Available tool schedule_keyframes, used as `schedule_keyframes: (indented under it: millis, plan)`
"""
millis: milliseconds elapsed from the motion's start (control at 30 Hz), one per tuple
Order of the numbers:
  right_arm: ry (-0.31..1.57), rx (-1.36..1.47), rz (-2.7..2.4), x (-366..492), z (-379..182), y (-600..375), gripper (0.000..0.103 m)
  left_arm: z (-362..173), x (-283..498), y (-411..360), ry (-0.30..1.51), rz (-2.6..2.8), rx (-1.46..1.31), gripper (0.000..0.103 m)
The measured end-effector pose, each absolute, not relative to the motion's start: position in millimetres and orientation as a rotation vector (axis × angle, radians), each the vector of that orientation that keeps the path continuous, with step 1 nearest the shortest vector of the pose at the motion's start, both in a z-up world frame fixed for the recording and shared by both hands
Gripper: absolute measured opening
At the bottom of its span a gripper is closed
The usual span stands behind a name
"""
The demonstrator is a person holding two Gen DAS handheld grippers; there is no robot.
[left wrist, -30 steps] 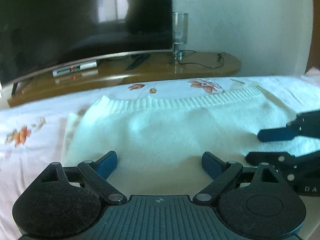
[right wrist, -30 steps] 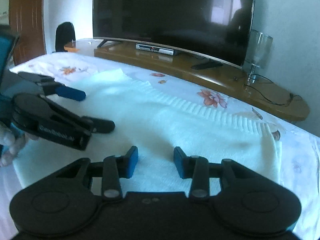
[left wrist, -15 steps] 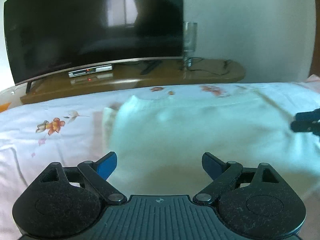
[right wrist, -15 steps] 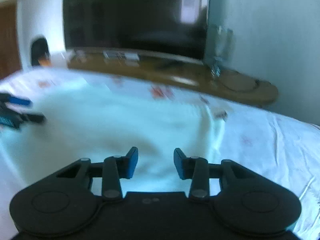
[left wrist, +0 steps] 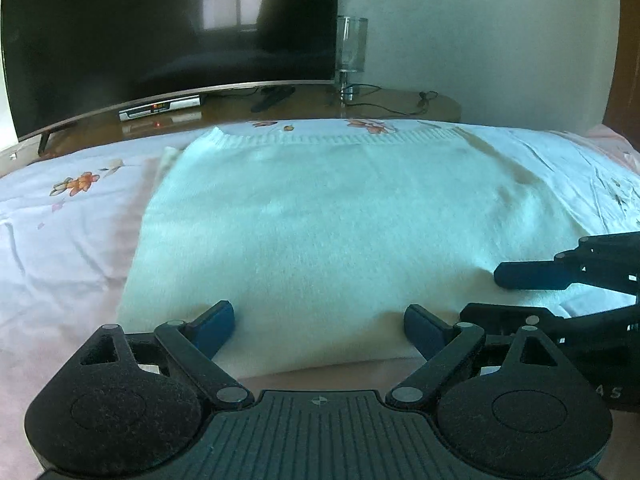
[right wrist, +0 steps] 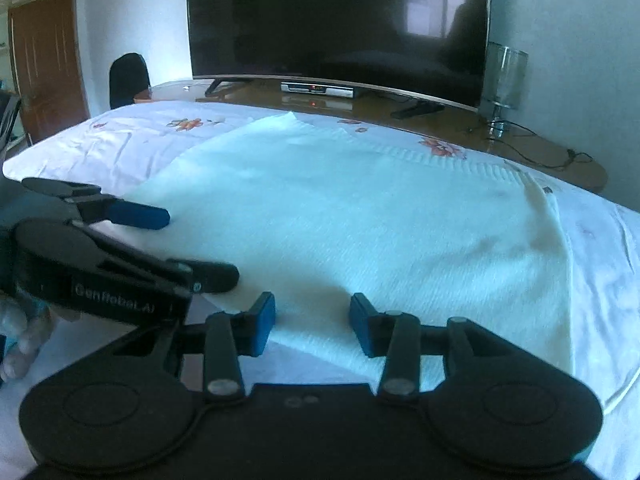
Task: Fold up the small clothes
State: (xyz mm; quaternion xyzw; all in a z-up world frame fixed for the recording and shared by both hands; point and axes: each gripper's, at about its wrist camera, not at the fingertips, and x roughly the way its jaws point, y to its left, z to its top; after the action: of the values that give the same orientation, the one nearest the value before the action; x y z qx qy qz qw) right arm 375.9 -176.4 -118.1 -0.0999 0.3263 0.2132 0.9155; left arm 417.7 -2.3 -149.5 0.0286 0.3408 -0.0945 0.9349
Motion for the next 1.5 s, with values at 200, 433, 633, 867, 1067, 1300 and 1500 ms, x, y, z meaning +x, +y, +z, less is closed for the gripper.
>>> schedule_keyframes:
  millis: [200,433,633,867,1067,1300,1500]
  plan:
    - [0.691,-0.120,0.345,369.9,-113.5,-212.2,0.039,-149.7,409.0,23.9,0.707,-0.163,0.016,0.092]
    - [0.692,-0.053,0.254,352.0,-114.7,-265.7,0.036,-143.0,406.1,33.4,0.686,-0.120,0.019,0.092]
    - [0.694,-0.009,0.167,347.3,-117.3,-285.5,0.036,-151.2,415.8,42.7,0.725,-0.125,0.014,0.092]
    - [0.692,0.036,0.154,350.7,-110.7,-293.9,0.034,-151.4,419.0,46.5,0.739,-0.102,0.018,0.092]
    - [0.701,-0.007,0.152,352.3,-117.8,-289.9,0.037,-151.2,418.6,46.7,0.741,-0.108,0.020,0.096]
    - [0.693,0.052,0.125,340.5,-90.6,-299.5,0.039,-133.0,391.0,78.1,0.767,-0.045,-0.135,0.095]
    - [0.681,0.080,0.168,323.9,-69.2,-292.6,0.039,-145.5,381.6,100.7,0.795,-0.080,-0.541,0.072]
